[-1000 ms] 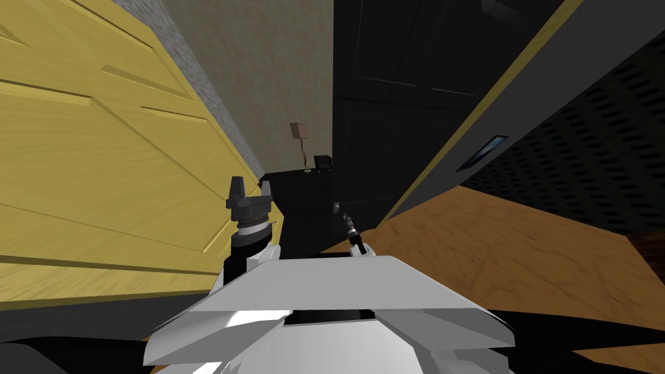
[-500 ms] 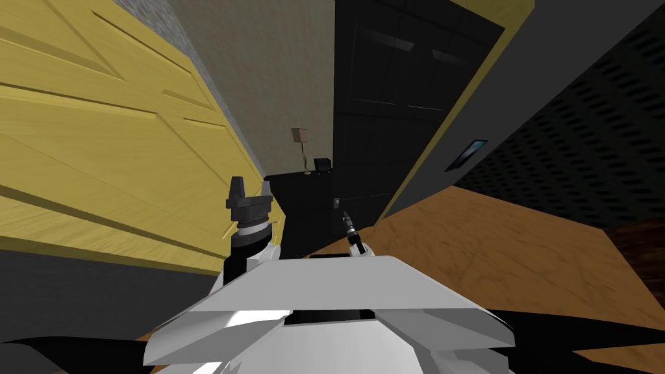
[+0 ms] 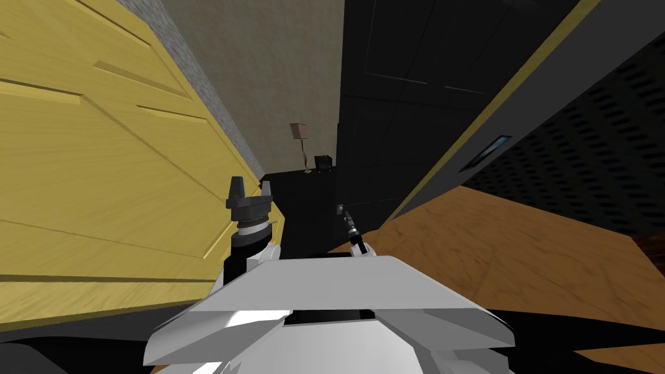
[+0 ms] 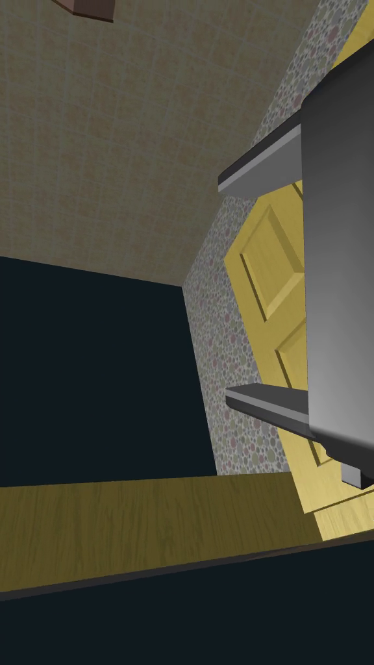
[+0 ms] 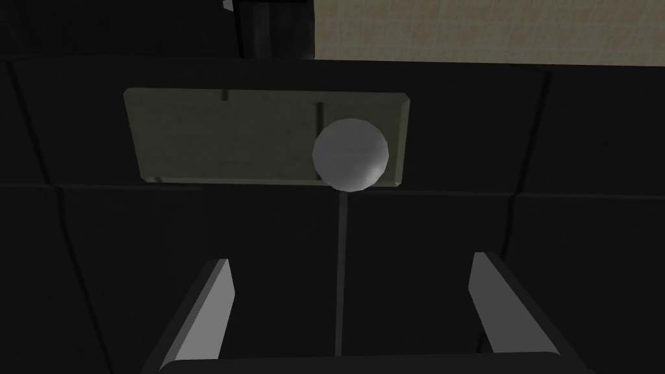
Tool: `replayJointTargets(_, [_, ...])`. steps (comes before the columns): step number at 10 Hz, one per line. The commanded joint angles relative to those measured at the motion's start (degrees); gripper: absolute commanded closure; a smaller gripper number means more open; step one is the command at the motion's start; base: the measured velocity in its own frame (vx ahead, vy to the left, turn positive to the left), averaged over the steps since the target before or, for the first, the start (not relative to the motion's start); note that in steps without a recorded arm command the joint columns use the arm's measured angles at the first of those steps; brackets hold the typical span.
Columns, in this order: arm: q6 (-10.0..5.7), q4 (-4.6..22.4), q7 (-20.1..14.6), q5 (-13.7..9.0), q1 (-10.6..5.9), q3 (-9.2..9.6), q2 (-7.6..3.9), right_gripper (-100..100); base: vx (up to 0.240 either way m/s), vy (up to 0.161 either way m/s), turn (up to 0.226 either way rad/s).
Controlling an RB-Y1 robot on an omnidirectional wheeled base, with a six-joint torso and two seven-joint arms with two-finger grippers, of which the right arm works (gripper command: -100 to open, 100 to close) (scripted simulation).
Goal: Push the door open
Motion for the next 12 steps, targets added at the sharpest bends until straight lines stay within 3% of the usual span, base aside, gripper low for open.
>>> replayJointTargets(1, [-0.42,0.36,0.10,-0.08,-0.10,-0.18,0.14,-100,0.184,0.054,0.020])
replayJointTargets(5, [-0.89,0.62,0.33,-0.24,-0.17,-0.55,1.81,-100,0.170,0.044,0.019])
replayJointTargets(6, [-0.93,0.70,0.29,-0.21,-0.09,-0.49,1.50,-100,0.069,0.012,-0.011])
replayJointTargets(7, [-0.93,0.70,0.29,-0.21,-0.09,-0.49,1.50,100,-0.016,0.001,0.010])
replayJointTargets(12, [-0.93,0.70,0.29,-0.21,-0.09,-0.49,1.50,100,-0.011,-0.002,0.002])
